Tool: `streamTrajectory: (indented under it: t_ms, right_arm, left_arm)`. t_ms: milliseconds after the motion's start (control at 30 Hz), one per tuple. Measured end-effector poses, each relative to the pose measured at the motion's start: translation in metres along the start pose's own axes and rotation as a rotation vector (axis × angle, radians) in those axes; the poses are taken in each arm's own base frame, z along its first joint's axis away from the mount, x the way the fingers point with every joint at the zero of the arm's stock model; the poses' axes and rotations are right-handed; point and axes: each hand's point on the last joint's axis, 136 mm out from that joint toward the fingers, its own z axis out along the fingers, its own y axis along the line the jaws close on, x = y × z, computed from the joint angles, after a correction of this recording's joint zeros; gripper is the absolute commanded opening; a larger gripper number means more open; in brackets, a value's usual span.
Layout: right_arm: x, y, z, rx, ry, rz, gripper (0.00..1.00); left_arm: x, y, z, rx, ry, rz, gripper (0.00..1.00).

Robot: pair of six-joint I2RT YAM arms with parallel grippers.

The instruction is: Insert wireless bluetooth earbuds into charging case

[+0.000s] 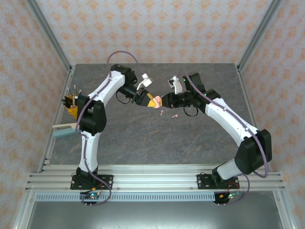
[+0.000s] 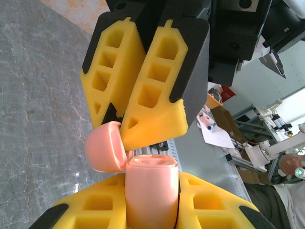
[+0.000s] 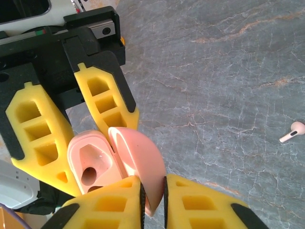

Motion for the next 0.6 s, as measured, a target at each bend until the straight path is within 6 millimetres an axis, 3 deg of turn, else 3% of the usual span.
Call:
streamTrajectory:
  t_ms: [300,367,400,600]
  right_arm:
    - [0.0003,-0.0029,0.0019,0.015,0.007,-0.002,0.0]
    - [0.0,-0.003,0.0019,0.02,0.007,-0.002,0.0]
    - [-0.0003,-0.0025,0.0018,0.021,0.006,-0.001,0.0]
    - [-0.0034,-0.0047,0.0026,0.048,-0.01,0.005,0.0]
  left_arm:
    - [0.0001,0.0005,-0.001,-0.002,-0.001,-0.004,0.0]
    - [0.0001,0.0005,-0.001,-0.002,-0.001,-0.004,0.38]
    - [0.0001,0.0007,-0.001,-0.003,-0.001,-0.001,0.97]
    - [0.0002,-0.001,0.0021,0.007,0.0,-0.008,0.99]
